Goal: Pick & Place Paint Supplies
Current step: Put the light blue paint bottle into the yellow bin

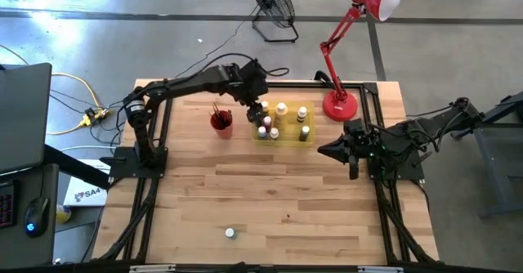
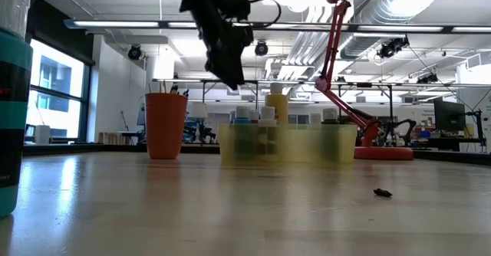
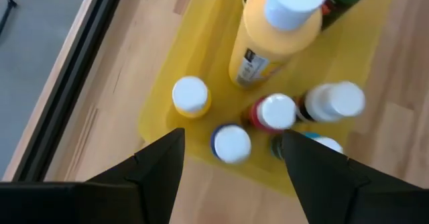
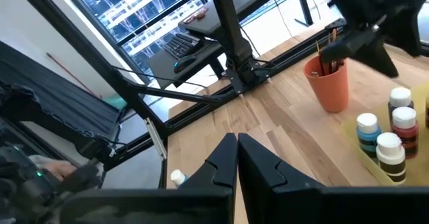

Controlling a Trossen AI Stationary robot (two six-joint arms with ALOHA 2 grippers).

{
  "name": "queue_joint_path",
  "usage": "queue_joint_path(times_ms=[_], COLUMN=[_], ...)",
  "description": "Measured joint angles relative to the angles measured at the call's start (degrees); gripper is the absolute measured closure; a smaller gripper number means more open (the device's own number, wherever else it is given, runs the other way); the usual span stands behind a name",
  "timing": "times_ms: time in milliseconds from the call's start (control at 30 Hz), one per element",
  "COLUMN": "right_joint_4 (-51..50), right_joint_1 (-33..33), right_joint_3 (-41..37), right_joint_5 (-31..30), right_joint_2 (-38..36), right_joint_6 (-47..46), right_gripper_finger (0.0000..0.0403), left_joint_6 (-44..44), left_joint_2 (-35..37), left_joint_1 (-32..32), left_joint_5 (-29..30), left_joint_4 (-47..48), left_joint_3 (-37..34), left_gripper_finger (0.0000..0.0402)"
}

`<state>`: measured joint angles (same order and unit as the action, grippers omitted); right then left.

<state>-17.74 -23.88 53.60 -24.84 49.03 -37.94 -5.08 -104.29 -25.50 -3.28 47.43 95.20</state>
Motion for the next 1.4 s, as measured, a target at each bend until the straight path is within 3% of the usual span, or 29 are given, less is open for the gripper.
queue_joint_path(times_ms=[367, 567, 900, 1167, 1400], right_joint_4=[0.0, 0.0, 0.0, 0.2, 0.2], right_joint_1=[0.0, 0.0, 0.0, 0.0, 0.0], right_joint_3=[0.0, 0.0, 0.0, 0.0, 0.0], right_joint_5=[2.9, 4.4, 5.6, 6.2, 6.8], right_joint_2=[0.0, 0.0, 0.0, 0.1, 0.1], right_joint_6=[-1.4, -1.5, -1.5, -1.4, -1.3], right_gripper_finger=[0.0398, 0.0398, 0.0398, 0.0398, 0.0398], left_joint_6=[-0.9, -2.3, 0.8, 1.1, 5.1], left_joint_2=[0.4, 4.2, 15.3, 20.6, 20.9], left_joint_1=[4.2, 10.7, 19.8, 29.9, 41.0], left_joint_5=[-5.2, -4.9, -4.6, -4.5, -3.6], left_joint_4=[11.5, 11.5, 17.3, 22.2, 22.2], left_joint_3=[13.8, 18.5, 19.2, 19.2, 19.2], left_gripper_finger=[0.0159, 0.0208, 0.0281, 0.029, 0.0291])
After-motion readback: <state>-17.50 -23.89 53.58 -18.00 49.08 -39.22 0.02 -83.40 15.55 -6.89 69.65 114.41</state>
